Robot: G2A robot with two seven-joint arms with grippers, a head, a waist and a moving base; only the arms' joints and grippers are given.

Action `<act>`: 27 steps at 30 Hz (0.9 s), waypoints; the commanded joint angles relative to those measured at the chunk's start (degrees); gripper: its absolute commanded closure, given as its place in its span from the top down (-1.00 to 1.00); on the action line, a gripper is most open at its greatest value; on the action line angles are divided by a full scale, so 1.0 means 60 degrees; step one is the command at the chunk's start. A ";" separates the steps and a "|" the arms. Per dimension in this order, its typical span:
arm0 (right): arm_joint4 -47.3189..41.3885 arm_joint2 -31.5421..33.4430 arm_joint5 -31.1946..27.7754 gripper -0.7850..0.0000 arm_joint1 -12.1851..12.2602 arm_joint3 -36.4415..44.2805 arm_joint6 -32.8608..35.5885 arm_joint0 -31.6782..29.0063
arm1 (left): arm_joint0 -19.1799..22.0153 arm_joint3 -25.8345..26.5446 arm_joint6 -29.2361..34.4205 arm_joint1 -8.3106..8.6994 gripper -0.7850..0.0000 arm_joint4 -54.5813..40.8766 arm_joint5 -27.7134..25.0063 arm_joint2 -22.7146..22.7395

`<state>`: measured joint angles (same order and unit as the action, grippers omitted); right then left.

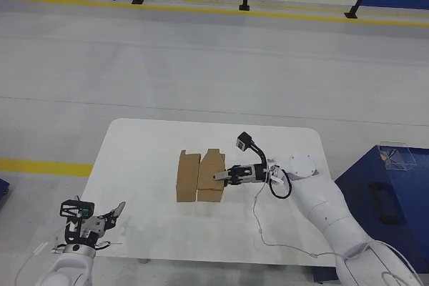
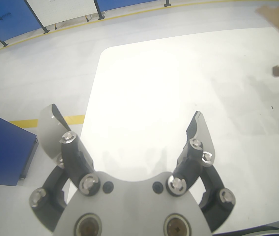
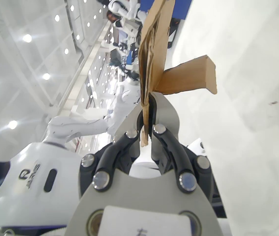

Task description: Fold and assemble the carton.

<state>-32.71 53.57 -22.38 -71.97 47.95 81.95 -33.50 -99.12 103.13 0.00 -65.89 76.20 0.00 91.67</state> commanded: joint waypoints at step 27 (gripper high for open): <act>-0.1252 0.3020 0.1322 -1.00 0.2233 0.6079 0.1009 -0.1753 | 0.0000 0.0000 0.0000 0.0000 1.00 0.0000 0.0000 0.0000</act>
<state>-40.22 71.69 -14.45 -58.57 84.43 88.00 -44.01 -99.12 103.13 0.00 -65.89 76.20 0.00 91.67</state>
